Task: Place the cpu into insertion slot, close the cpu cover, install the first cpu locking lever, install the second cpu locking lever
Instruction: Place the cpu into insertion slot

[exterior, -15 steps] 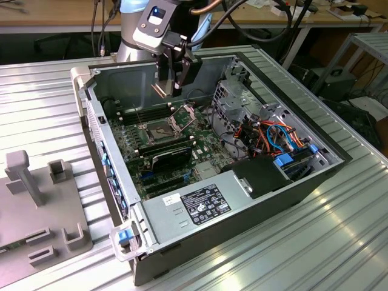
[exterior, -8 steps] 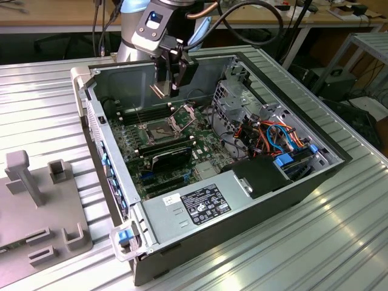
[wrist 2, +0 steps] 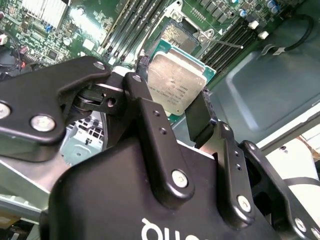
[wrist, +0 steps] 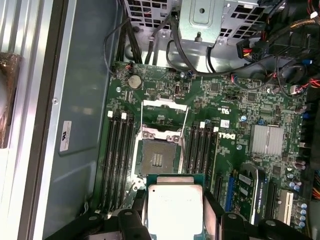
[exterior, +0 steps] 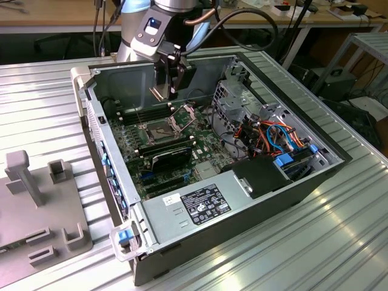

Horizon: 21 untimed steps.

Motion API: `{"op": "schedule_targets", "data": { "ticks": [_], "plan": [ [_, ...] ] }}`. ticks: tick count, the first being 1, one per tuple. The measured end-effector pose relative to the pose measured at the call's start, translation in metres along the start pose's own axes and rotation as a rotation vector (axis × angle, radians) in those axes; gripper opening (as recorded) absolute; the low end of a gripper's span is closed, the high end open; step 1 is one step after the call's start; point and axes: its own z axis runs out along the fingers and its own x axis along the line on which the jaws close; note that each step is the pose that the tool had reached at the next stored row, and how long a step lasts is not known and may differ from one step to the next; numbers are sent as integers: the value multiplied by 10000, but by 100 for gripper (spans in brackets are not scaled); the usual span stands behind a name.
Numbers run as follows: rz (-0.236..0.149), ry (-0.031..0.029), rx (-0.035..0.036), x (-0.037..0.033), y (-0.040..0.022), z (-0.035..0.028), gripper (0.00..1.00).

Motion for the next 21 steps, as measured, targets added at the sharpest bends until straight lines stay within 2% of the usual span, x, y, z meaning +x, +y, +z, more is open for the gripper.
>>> {"op": "schedule_targets", "data": {
  "ticks": [5,14,17,21],
  "plan": [
    [423,-18,22,15,16,112,55],
    [477,-16,75,73,20,252,55],
    [481,-12,96,134,36,337,55],
    [705,-22,100,156,41,430,55]
  ]
}}
